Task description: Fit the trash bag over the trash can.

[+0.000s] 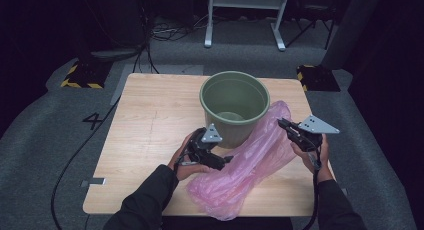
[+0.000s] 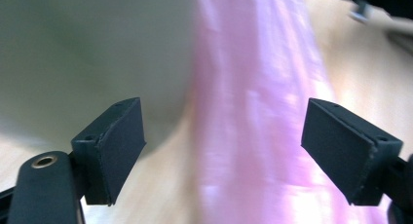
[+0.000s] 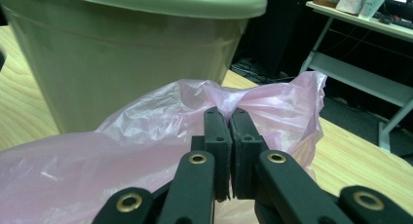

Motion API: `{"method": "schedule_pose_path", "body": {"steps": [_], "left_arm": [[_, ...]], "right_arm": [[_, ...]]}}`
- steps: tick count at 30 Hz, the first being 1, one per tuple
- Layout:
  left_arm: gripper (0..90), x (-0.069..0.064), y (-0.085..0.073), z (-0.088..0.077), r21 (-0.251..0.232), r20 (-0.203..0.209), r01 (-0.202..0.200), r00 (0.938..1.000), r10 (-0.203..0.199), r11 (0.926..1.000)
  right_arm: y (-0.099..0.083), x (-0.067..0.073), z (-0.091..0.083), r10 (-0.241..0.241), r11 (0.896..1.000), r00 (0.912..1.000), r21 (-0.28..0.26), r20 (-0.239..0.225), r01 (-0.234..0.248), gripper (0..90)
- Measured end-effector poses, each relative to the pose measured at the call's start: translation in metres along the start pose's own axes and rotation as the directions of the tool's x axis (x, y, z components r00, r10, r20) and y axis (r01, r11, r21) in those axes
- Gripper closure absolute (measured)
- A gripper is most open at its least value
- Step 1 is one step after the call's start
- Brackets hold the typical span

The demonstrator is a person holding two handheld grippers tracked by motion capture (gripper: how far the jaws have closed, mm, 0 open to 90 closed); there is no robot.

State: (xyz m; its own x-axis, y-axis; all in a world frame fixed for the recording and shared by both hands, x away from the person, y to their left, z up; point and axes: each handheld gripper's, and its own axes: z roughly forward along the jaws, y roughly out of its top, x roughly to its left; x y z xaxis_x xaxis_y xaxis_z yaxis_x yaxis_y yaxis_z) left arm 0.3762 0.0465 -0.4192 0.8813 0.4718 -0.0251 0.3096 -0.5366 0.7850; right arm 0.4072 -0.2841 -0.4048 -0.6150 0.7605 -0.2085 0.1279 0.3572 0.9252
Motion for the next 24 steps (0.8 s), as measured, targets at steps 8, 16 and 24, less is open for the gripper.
{"method": "schedule_pose_path", "body": {"steps": [8, 16, 24], "left_arm": [[15.7, -0.026, 0.003, 0.031, 0.106, 0.004, -0.087, 0.9962, 0.087, 0.9905], [30.2, -0.028, -0.003, 0.062, 0.205, -0.029, -0.106, 0.9930, 0.114, 0.9730], [78.7, -0.022, -0.006, 0.067, 0.187, -0.101, -0.115, 0.9856, 0.136, 0.9755]], "right_arm": [[0.012, 0.006, -0.003, -0.048, 0.998, 0.9982, -0.037, -0.037, 0.047, 88.3], [0.027, 0.015, -0.009, -0.086, 0.993, 0.9933, -0.088, -0.078, 0.079, 88.3], [0.041, 0.028, -0.019, -0.135, 0.982, 0.9827, -0.148, -0.126, 0.116, 88.3]]}}
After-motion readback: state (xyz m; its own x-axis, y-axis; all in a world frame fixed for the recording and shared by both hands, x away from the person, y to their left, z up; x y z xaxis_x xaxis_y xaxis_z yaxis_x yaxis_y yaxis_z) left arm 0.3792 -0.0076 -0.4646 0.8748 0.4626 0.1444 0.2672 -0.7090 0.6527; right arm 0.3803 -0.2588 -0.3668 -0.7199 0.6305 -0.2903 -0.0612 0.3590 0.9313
